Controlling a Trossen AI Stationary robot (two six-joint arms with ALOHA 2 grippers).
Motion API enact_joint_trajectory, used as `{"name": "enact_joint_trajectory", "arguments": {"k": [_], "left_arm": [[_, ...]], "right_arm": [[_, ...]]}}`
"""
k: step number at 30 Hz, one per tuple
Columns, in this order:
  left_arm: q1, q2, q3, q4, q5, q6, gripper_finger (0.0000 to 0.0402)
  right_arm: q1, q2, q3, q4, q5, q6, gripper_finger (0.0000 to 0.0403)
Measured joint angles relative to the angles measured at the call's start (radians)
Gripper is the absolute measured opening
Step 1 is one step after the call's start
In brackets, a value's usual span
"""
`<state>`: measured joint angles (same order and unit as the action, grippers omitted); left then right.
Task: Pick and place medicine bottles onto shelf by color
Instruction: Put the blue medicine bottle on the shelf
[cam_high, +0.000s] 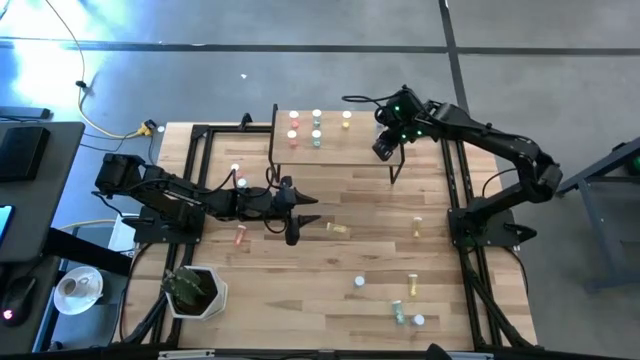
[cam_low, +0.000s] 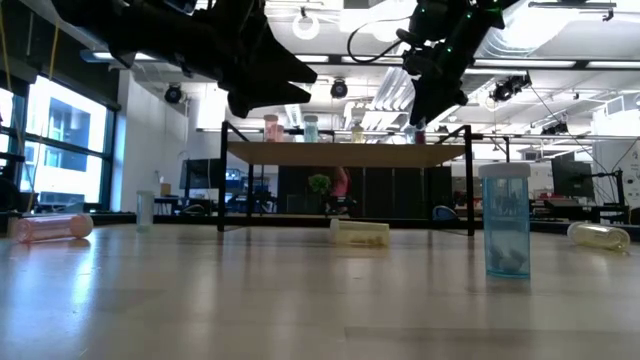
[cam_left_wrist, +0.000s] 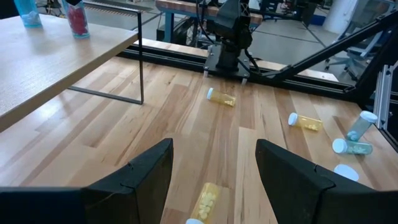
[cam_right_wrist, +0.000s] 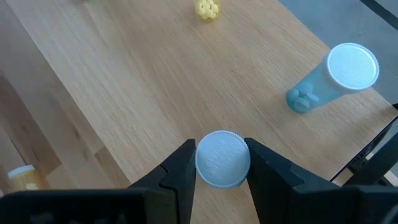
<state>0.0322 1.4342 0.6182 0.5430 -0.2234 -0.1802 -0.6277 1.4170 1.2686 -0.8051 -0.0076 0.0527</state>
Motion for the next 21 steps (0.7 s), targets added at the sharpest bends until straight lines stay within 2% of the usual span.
{"name": "enact_joint_trajectory", "arguments": {"k": [13,21], "left_arm": [[0.0,0.0,0.0,0.0,0.0,0.0,0.022],[0.0,0.0,0.0,0.0,0.0,0.0,0.022]], "right_arm": [[0.0,0.0,0.0,-0.005,0.02,-0.007,0.0115],[0.0,0.001,-0.001,-0.02,0.025,-0.007,0.0147]]}}
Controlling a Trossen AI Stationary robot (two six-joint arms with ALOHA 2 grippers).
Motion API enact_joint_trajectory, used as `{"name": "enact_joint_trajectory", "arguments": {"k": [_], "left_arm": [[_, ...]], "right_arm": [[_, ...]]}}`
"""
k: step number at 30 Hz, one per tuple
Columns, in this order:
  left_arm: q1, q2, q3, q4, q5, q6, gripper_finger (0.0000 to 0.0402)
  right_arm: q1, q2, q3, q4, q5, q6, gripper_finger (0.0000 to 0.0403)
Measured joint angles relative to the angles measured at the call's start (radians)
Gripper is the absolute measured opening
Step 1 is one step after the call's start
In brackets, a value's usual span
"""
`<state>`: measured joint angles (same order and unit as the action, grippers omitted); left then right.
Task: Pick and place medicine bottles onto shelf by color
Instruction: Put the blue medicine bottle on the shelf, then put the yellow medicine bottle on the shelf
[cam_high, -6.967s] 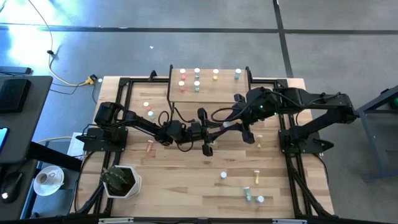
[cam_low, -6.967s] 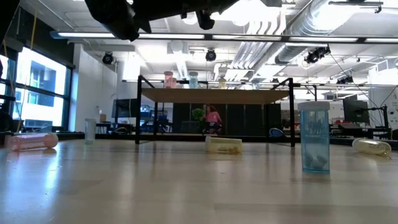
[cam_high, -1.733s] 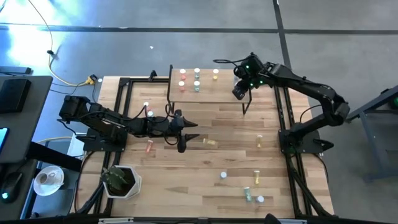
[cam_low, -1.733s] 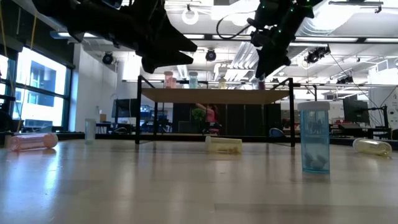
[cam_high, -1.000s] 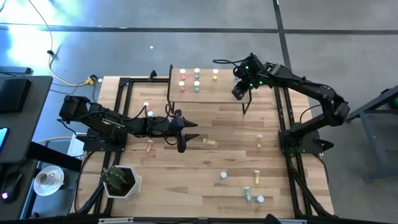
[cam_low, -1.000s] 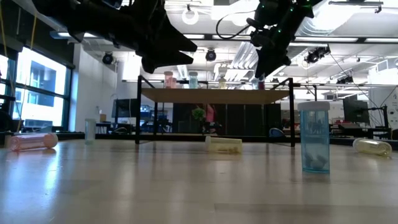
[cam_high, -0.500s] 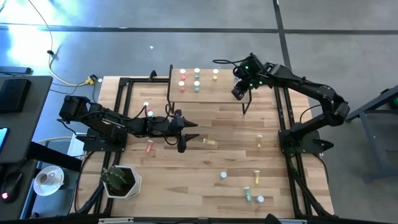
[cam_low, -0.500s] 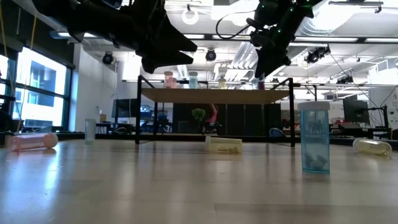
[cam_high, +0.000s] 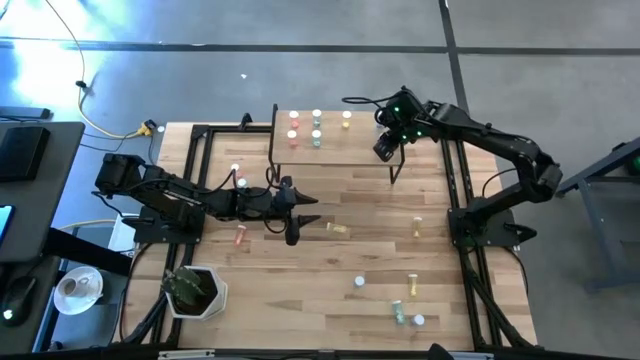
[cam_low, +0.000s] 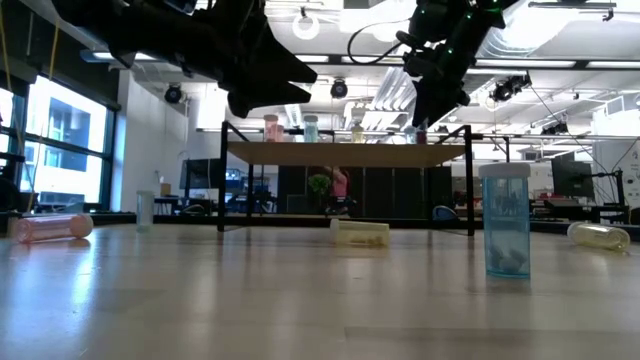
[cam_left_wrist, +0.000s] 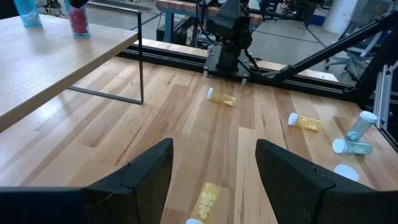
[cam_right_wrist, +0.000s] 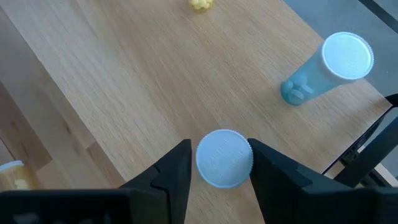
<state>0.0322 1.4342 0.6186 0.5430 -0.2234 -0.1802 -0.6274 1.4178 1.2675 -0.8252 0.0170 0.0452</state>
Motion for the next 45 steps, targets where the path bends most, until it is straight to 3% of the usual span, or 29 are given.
{"name": "enact_joint_trajectory", "arguments": {"k": [11,29,38,45], "left_arm": [[0.0,0.0,0.0,0.0,0.0,0.0,0.022],[0.0,0.0,0.0,-0.003,0.001,0.0,0.022],[-0.002,0.0,0.0,-0.043,0.022,-0.002,0.022],[-0.01,0.0,0.0,-0.05,0.063,-0.003,0.022]], "right_arm": [[0.0,0.0,0.016,-0.003,0.035,0.0,0.018],[0.007,-0.002,0.193,-0.139,0.031,0.021,0.0181],[0.104,-0.057,0.199,-0.172,0.028,0.012,0.0181],[0.214,-0.153,0.098,-0.162,0.036,0.059,0.0181]]}}
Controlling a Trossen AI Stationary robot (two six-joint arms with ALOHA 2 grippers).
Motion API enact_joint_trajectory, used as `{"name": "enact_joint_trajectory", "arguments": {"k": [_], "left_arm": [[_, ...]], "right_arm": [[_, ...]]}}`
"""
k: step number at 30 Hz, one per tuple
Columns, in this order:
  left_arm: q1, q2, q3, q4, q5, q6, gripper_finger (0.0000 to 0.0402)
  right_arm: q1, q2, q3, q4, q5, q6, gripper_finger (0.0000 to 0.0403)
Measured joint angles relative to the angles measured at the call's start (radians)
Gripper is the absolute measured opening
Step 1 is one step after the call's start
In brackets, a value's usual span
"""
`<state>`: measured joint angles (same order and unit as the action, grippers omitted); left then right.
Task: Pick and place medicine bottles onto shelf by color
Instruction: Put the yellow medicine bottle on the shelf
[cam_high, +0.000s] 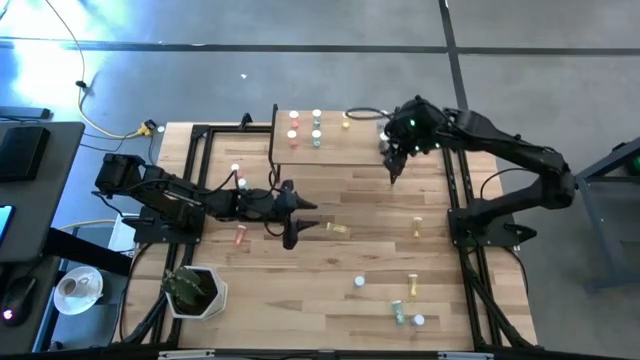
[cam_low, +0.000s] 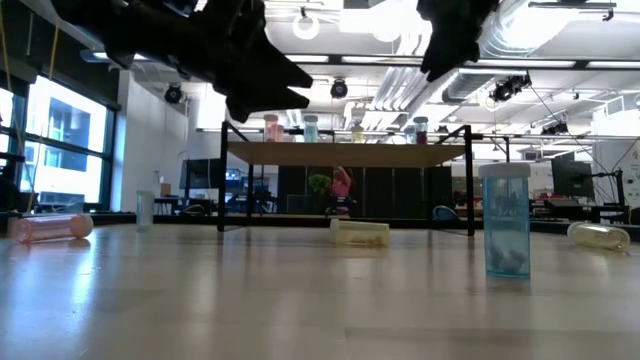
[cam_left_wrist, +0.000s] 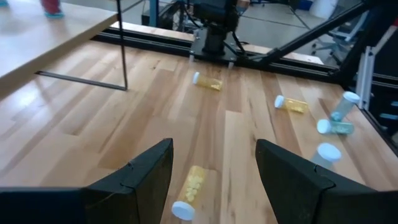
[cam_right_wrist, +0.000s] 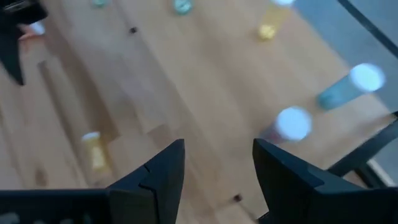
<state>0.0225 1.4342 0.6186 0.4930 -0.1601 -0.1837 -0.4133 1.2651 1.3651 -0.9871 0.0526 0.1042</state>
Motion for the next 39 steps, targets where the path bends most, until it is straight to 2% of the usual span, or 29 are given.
{"name": "enact_joint_trajectory", "arguments": {"k": [17,24,30,35,39], "left_arm": [[-0.097,0.0,0.0,-0.004,0.002,-0.014,0.022],[-0.175,0.0,0.0,-0.004,0.002,-0.054,0.022],[-0.234,0.0,0.0,-0.02,-0.01,-0.08,0.022],[-0.261,-0.029,0.001,-0.11,-0.098,-0.094,0.022],[-0.255,-0.114,0.001,-0.288,-0.211,-0.113,0.022]], "right_arm": [[0.385,-0.217,-0.409,0.278,0.008,0.35,0.0181],[0.599,-0.247,-0.526,0.357,0.125,0.556,0.0181],[0.768,-0.237,-0.558,0.379,0.265,0.674,0.0181],[0.86,-0.236,-0.558,0.398,0.364,0.707,0.0181],[0.896,-0.236,-0.558,0.42,0.398,0.707,0.0181]]}}
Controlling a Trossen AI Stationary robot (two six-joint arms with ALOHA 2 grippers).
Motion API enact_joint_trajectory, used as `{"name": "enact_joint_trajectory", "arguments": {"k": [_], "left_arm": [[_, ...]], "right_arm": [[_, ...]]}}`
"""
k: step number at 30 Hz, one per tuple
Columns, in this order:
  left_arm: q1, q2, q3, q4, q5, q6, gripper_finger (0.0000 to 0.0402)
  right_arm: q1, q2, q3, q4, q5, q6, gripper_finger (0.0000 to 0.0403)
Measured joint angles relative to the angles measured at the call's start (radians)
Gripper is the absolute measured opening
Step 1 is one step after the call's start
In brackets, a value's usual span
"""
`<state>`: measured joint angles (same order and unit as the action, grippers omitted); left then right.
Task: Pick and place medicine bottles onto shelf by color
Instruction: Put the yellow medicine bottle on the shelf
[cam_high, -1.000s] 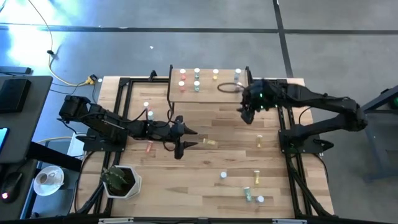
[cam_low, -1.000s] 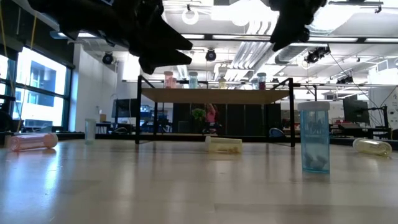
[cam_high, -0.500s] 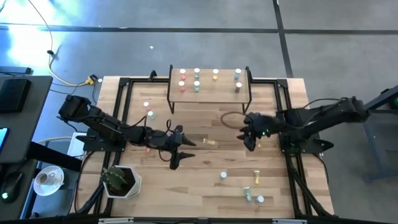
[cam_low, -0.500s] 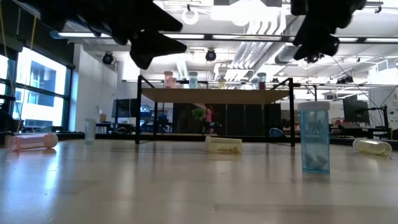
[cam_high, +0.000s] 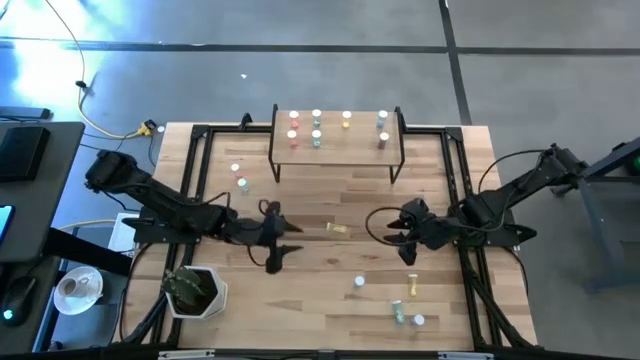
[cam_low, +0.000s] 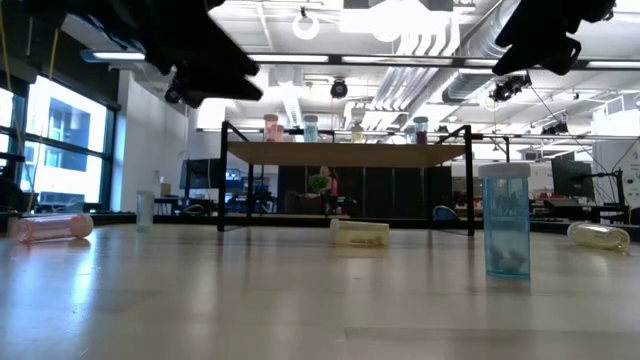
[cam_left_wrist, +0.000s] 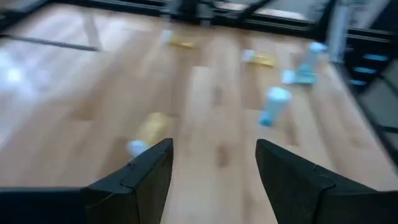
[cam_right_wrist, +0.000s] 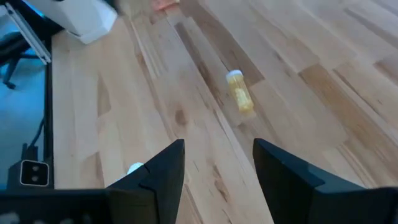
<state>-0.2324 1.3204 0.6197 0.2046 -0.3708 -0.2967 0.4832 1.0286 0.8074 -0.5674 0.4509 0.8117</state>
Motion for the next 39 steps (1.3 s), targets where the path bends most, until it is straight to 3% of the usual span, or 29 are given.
{"name": "enact_joint_trajectory", "arguments": {"k": [9,14,20,31,39], "left_arm": [[0.079,-0.275,0.0,-0.435,-0.162,-0.018,0.022],[0.157,-0.374,0.0,-0.68,-0.295,-0.148,0.022],[0.264,-0.397,0.0,-0.908,-0.322,-0.396,0.022],[0.385,-0.347,-0.001,-0.98,-0.268,-0.618,0.022],[0.414,-0.317,-0.001,-0.982,-0.232,-0.632,0.022]], "right_arm": [[0.016,0.0,0.0,0.007,0.019,-0.007,0.0181],[0.015,0.0,0.0,0.008,0.047,-0.034,0.0181],[0.015,0.0,0.0,0.007,0.055,-0.034,0.0181],[0.015,0.001,0.0,0.007,0.056,-0.035,0.0181],[0.015,0.001,0.0,0.007,0.057,-0.061,0.0181]]}}
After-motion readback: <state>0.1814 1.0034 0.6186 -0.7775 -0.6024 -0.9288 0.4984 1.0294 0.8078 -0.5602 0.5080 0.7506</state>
